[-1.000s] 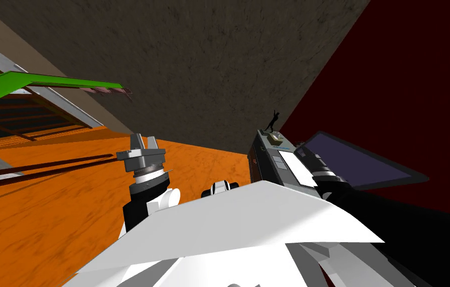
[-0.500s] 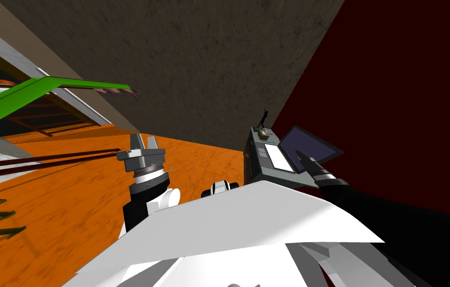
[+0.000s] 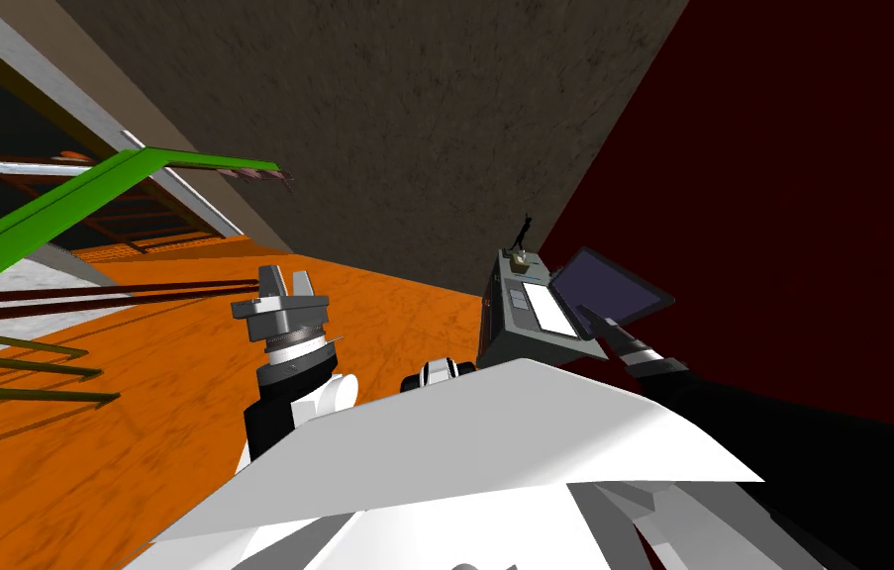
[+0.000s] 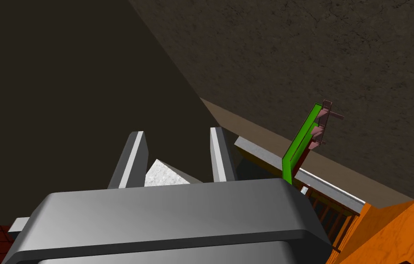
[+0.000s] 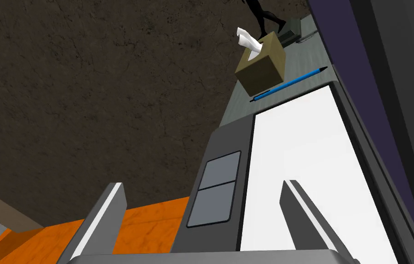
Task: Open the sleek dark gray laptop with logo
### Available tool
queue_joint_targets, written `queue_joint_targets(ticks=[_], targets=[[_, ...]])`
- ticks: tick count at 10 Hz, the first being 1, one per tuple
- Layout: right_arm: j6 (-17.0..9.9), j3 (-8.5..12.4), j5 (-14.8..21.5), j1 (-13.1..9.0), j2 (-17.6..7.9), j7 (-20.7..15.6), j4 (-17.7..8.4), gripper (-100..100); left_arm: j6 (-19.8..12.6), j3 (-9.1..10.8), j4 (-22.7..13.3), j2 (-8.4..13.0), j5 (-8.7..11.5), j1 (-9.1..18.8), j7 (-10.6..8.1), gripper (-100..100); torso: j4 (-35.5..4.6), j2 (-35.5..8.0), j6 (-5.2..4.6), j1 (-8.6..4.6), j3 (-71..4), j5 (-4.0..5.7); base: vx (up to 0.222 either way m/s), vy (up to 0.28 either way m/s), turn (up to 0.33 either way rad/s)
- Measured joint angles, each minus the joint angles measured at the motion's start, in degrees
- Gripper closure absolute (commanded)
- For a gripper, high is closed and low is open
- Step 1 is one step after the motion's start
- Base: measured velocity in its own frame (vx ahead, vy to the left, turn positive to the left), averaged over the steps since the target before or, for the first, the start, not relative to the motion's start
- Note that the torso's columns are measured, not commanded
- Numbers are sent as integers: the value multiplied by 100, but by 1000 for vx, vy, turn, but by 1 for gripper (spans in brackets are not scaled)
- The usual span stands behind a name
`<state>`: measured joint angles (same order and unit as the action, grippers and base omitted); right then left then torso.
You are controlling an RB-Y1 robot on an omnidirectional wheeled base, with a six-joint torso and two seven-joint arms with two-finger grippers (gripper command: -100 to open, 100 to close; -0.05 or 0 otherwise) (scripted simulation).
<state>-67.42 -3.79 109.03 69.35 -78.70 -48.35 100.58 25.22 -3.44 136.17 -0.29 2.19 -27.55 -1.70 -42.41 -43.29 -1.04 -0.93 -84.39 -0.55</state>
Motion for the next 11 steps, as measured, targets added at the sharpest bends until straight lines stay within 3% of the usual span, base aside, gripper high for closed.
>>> queue_joint_targets(ticks=[1, 4, 6, 7, 10, 11], targets=[[-6, 2, 8, -18, -6, 3, 34, -100, 0, 0, 0, 0, 0, -1, 0, 0, -1, 18, 19, 17, 4, 21, -47, 17, -76], [446, 40, -356, -626, 342, -399, -155, -100, 0, 0, 0, 0, 0, -1, 0, 0, -15, 0, 30, 14, 61, 100, -49, -13, -40], [707, 45, -391, -825, 379, -715, -125, -100, 0, 0, 0, 0, 0, -1, 0, 0, -2, 44, 53, 12, 36, 110, -47, -4, -78], [915, 1, -552, -1164, 532, -897, -284, -100, 0, 0, 0, 0, 0, -1, 0, 0, -6, 23, 38, 0, 55, 126, -93, -24, -108], [1444, 32, -796, -1696, 787, -1459, -353, -100, 0, 0, 0, 0, 0, -1, 0, 0, 0, 52, 59, -23, 40, 136, -46, -9, -44], [1612, 46, -939, -1932, 919, -1610, -482, -100, 0, 1, 0, 0, 0, -1, 0, 0, -2, 27, 29, -42, 57, 148, -75, -35, -102]])
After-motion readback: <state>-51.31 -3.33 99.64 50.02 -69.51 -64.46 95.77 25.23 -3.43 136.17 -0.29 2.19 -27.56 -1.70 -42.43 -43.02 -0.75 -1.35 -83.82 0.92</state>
